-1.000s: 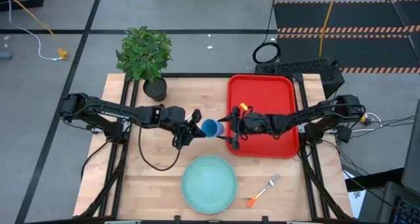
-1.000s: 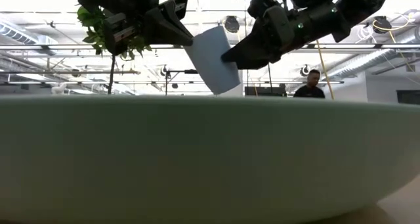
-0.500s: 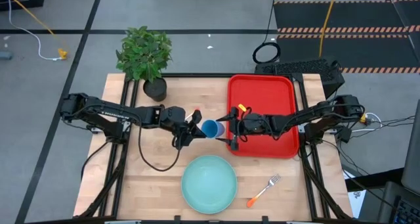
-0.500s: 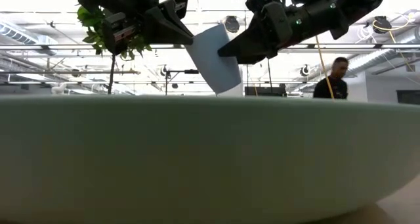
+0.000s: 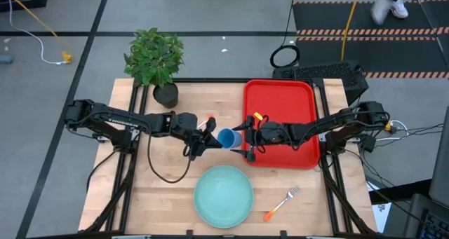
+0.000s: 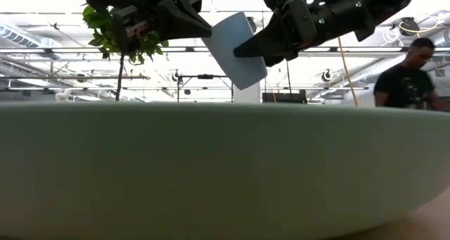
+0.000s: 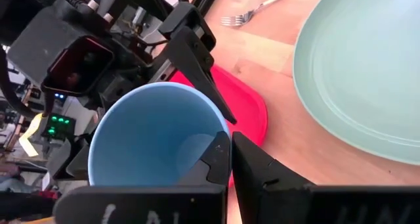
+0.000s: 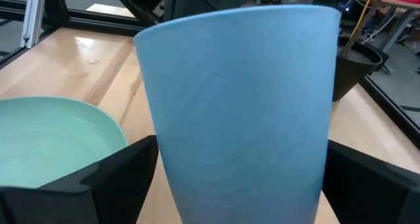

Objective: Pick and place plate/cup/fork/spoon on tray
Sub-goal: Put the blue cup on the red tray

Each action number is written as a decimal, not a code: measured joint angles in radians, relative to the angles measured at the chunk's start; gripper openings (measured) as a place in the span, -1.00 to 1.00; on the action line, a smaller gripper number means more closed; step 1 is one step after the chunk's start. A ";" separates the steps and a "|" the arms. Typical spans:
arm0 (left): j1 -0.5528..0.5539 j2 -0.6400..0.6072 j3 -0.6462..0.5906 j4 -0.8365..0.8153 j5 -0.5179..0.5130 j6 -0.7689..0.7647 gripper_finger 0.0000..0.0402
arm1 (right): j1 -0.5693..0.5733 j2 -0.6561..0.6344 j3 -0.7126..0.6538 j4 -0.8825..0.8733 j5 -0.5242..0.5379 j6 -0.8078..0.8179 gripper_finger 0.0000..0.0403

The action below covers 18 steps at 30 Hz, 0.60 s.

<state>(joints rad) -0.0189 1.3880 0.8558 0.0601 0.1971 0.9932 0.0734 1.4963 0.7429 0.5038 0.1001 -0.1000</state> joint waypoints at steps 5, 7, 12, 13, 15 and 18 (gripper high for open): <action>0.000 0.000 0.000 0.000 0.003 -0.005 -0.98 | 0.000 0.000 0.015 0.005 0.000 -0.001 0.81; 0.000 0.000 0.000 0.000 0.004 -0.012 -0.97 | 0.001 0.000 0.022 0.003 0.000 -0.003 0.74; 0.000 0.000 0.000 0.000 0.003 -0.034 -0.94 | 0.001 0.001 0.025 -0.007 0.001 0.001 0.58; 0.000 0.000 0.000 0.001 -0.006 -0.047 -0.94 | 0.001 0.001 0.025 -0.008 0.001 0.002 0.57; -0.003 0.000 0.000 0.010 -0.045 -0.102 -0.92 | 0.001 0.000 0.025 -0.012 0.005 0.005 0.57; -0.012 -0.004 0.000 0.023 -0.134 -0.188 -0.85 | -0.001 -0.008 0.025 -0.022 0.020 0.005 0.61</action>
<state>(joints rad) -0.0307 1.3843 0.8562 0.0833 0.0629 0.8053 0.0724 1.4885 0.7677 0.4823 0.1206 -0.0946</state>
